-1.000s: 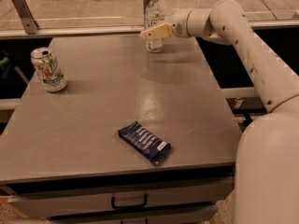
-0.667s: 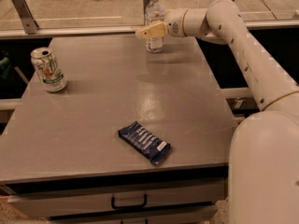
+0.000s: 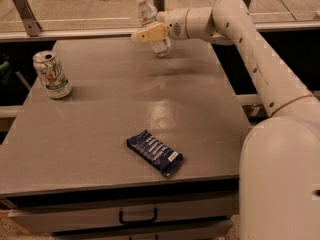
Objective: Knock blue plastic bottle over
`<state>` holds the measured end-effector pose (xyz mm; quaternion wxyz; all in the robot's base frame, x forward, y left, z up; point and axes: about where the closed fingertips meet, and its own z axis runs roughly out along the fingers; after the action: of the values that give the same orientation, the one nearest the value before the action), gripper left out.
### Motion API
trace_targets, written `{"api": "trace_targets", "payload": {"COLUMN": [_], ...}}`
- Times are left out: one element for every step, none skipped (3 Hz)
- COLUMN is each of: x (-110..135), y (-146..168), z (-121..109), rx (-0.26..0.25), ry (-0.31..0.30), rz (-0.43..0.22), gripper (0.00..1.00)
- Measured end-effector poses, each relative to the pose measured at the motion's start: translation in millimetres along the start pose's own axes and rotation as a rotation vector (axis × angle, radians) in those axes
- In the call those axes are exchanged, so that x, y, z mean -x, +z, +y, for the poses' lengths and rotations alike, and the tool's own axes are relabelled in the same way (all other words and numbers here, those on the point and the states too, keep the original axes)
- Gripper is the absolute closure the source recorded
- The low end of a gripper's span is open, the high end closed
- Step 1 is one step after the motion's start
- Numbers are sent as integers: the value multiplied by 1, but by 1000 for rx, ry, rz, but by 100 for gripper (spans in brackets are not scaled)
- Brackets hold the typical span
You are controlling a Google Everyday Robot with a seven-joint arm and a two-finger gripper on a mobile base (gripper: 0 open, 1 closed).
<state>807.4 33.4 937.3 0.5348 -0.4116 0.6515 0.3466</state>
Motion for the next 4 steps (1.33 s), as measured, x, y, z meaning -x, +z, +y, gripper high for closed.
{"api": "trace_targets", "payload": {"x": [8,10,10,14], "y": [13,13,8,-16], "z": [49,83,94,73], "rx": [151,251,281,207], "ry": [44,76,80,47], "rz": [-10,5,23,47], "gripper": [0,0,0,0]}}
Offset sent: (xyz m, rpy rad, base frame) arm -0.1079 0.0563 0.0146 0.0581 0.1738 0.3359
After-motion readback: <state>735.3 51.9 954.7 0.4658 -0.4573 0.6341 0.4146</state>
